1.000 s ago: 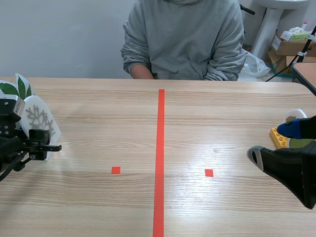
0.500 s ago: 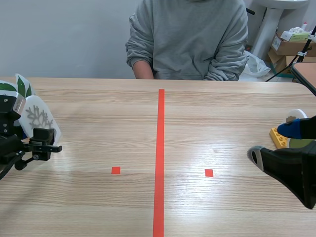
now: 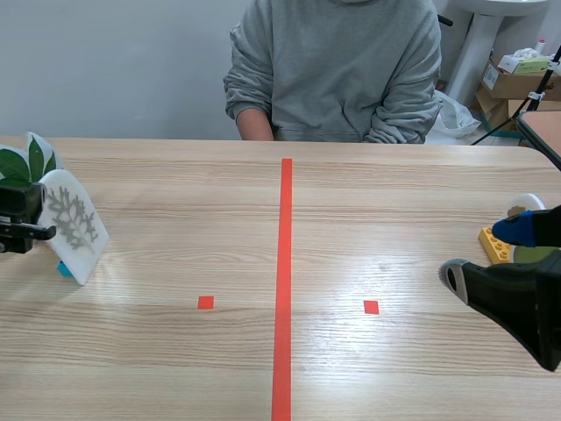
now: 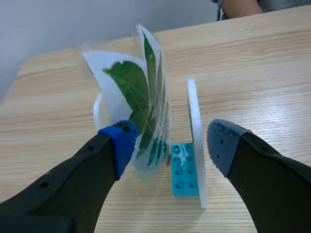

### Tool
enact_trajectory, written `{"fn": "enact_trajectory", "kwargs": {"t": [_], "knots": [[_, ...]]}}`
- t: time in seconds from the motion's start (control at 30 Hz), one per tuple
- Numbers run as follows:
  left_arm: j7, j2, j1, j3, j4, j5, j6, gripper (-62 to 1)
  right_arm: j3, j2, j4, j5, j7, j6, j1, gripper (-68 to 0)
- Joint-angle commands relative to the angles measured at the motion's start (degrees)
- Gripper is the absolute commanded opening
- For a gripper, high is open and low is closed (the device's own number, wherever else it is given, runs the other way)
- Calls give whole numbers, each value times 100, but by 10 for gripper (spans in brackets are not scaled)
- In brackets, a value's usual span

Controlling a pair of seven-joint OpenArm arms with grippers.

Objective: Do the leaf sorting experiment

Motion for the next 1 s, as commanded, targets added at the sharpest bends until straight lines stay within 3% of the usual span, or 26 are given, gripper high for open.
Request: {"fn": "enact_trajectory", "kwargs": {"t": [0.0, 0.27, 0.53, 0.77, 0.97], "knots": [[-22, -74, 160, -26, 310, -39, 7, -262, 44, 15, 61, 26, 81, 46, 87, -106], [76, -216, 984, -26, 1742, -66, -186, -262, 44, 15, 61, -4, 83, 46, 105, -106], [177, -498, 1690, -24, 2846, -345, -782, -261, 44, 15, 61, -2, 83, 46, 105, -106], [280, -660, 2304, -24, 3169, -789, -1228, -151, 44, 17, 61, -2, 83, 46, 105, -106], [275, -660, 2806, -24, 3169, -944, -1622, -142, 44, 17, 61, -2, 83, 46, 105, -106]]}}
